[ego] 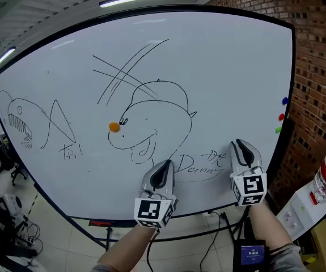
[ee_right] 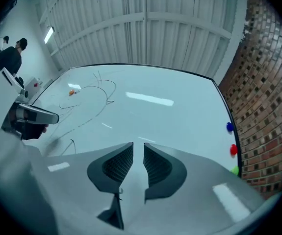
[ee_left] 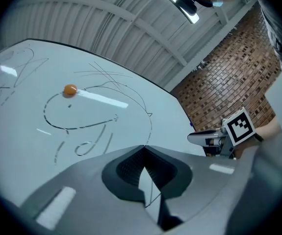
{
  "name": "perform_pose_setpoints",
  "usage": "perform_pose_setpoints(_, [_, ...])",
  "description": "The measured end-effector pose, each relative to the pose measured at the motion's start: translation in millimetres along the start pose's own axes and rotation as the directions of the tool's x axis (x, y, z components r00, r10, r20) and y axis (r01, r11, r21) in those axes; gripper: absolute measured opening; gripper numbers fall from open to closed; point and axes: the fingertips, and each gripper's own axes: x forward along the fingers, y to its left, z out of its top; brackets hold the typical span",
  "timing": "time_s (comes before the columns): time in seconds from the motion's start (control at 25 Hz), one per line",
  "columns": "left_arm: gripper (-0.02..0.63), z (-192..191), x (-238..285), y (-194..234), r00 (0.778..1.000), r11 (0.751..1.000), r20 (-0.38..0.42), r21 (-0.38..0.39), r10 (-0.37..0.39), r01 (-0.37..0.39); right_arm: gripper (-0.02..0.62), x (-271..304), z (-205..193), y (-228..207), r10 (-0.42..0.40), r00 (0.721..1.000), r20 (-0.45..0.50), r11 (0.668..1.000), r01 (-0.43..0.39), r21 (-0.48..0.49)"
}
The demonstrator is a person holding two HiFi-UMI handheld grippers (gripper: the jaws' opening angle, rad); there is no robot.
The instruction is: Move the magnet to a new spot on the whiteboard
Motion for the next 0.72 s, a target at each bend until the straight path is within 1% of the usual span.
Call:
perform_pose_setpoints(0.2, [0.001, 15, -36, 51, 0.999, 0.998, -0.004, 0.02, 0.052, -0.052, 0.052, 13, 25, 70, 0.067, 0.997, 0.031, 0.998, -0.067, 0.016])
perform_pose_setpoints(0.44, [0.002, 38, -76, 109, 0.994, 0.992, 0.006, 0.065, 0.111, -0.111, 0.009, 30, 54, 142, 0.135, 0.988, 0.072, 0.99, -0.137, 0.03])
perform_pose_setpoints(0.56, [0.0, 47, -91, 133, 0.991, 0.986, 0.019, 0.095, 0.133, -0.135, 0.008, 38, 66, 176, 0.167, 0.982, 0.089, 0.985, -0.171, 0.032])
perform_pose_setpoints(0.72, [0.0, 54, -108, 156, 0.988, 0.982, 0.022, 0.108, 0.155, -0.156, 0.007, 43, 77, 214, 0.211, 0.973, 0.097, 0.976, -0.215, 0.03])
